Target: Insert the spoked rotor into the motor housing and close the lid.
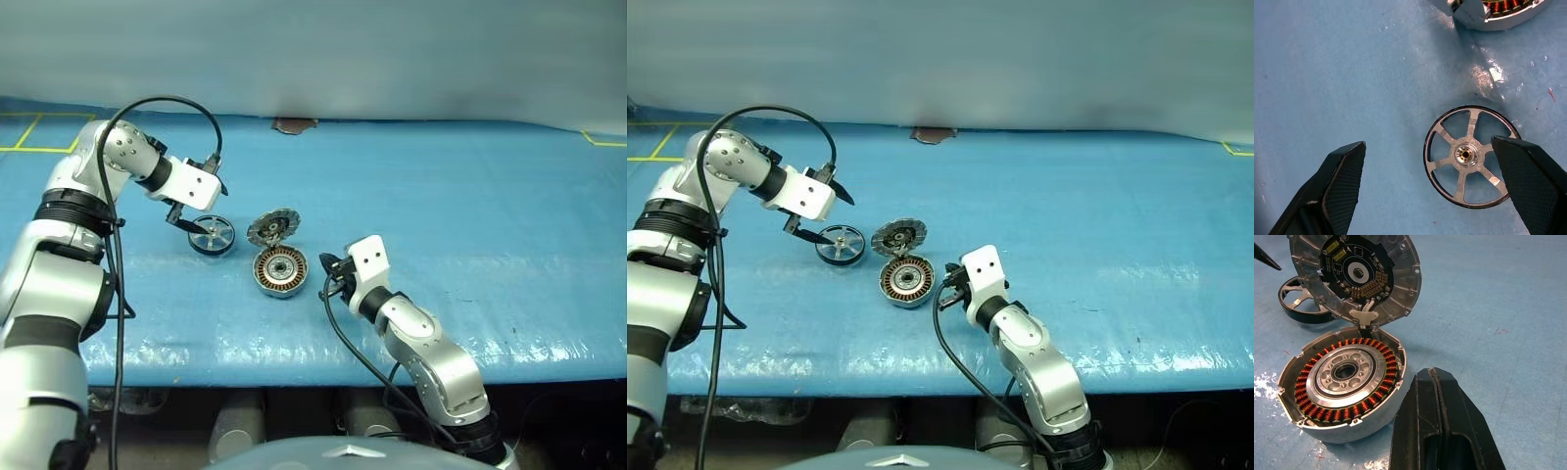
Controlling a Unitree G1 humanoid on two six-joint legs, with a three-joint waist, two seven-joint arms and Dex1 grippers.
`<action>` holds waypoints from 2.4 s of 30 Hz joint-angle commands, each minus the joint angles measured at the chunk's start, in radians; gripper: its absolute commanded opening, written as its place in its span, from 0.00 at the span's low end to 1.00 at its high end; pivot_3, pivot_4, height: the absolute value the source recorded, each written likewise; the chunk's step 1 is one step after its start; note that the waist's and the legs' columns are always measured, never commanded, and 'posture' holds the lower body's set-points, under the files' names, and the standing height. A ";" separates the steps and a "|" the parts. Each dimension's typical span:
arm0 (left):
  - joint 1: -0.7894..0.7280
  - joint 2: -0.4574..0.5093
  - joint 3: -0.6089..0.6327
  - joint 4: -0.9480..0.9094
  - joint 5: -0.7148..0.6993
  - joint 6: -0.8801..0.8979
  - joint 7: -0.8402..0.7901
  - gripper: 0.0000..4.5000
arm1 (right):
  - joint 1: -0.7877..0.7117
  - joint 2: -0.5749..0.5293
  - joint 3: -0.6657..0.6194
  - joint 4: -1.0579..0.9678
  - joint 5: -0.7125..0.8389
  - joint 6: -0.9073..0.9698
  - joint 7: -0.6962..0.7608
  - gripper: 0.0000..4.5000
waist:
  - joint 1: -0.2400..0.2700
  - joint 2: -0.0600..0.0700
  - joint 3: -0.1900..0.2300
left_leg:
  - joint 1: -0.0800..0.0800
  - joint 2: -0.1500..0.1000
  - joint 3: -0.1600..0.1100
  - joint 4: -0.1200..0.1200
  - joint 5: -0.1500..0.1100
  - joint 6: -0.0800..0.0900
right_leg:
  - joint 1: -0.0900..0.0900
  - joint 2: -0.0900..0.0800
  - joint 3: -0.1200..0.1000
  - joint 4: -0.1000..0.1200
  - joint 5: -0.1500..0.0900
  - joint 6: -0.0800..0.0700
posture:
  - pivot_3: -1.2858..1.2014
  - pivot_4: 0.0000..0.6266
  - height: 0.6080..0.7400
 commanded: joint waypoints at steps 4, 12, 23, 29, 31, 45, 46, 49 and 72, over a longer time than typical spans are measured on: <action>-0.068 -0.018 -0.052 0.084 0.088 -0.102 0.045 0.99 | 0.011 0.018 -0.004 -0.012 -0.001 -0.032 -0.013 0.00 | 0.000 0.000 0.000 | 0.000 0.000 0.000 0.000 0.000 0.000 | 0.000 0.000 0.000 0.000 0.000 0.000 | 0.52 0.24 1.00; -0.096 -0.044 -0.103 0.154 0.162 -0.160 0.085 0.99 | 0.028 0.023 -0.006 -0.020 -0.002 -0.038 -0.029 0.00 | 0.000 0.000 0.000 | -0.001 0.000 0.000 0.000 0.000 0.000 | 0.000 0.000 0.000 0.000 0.000 0.000 | 0.52 0.24 1.00; -0.093 -0.061 -0.137 0.185 0.208 -0.171 0.107 0.99 | 0.026 0.027 -0.004 -0.019 0.000 -0.039 -0.035 0.00 | 0.000 0.000 0.000 | -0.001 0.000 0.000 0.000 0.000 0.000 | 0.000 0.000 0.000 0.000 0.000 0.000 | 0.52 0.24 1.00; -0.094 -0.071 -0.142 0.200 0.230 -0.159 0.110 0.99 | 0.018 0.035 -0.002 -0.011 -0.001 -0.043 -0.040 0.00 | 0.000 0.000 0.000 | -0.001 0.000 0.000 0.000 0.000 0.000 | -0.001 0.000 0.000 0.000 0.000 0.000 | 0.52 0.24 1.00; -0.095 -0.076 -0.142 0.205 0.233 -0.154 0.106 0.99 | 0.013 0.037 -0.004 -0.010 -0.002 -0.043 -0.040 0.00 | 0.000 0.000 0.000 | -0.001 0.000 0.000 0.000 0.000 0.000 | -0.001 0.000 0.000 0.000 0.000 0.000 | 0.52 0.24 1.00; -0.080 -0.093 -0.150 0.195 0.240 -0.143 0.061 0.99 | 0.020 -0.003 -0.015 -0.038 0.026 0.010 -0.004 0.00 | 0.000 0.000 0.000 | -0.001 0.000 0.000 0.000 0.000 0.000 | -0.001 0.000 0.000 0.000 0.000 0.000 | 0.52 0.24 1.00; -0.079 -0.093 -0.150 0.193 0.241 -0.143 0.061 0.99 | 0.021 -0.007 -0.015 -0.041 0.027 0.015 -0.001 0.00 | 0.000 0.000 0.000 | -0.001 0.000 0.000 0.000 0.000 0.000 | -0.001 0.000 0.000 0.000 0.000 0.000 | 0.52 0.24 1.00; -0.078 -0.095 -0.150 0.188 0.244 -0.143 0.073 0.99 | 0.018 -0.016 -0.018 -0.046 0.030 0.025 0.007 0.00 | 0.000 0.000 0.000 | -0.001 0.000 0.000 0.000 0.000 0.000 | -0.001 0.000 0.000 0.000 0.000 0.000 | 0.52 0.24 1.00; -0.177 -0.104 -0.125 0.144 0.216 0.085 -0.053 0.99 | 0.006 -0.025 0.006 -0.035 0.031 0.049 0.020 0.00 | -0.002 0.000 0.000 | -0.001 0.000 -0.001 0.001 0.000 0.000 | -0.001 0.000 0.000 0.000 0.000 0.000 | 0.52 0.24 1.00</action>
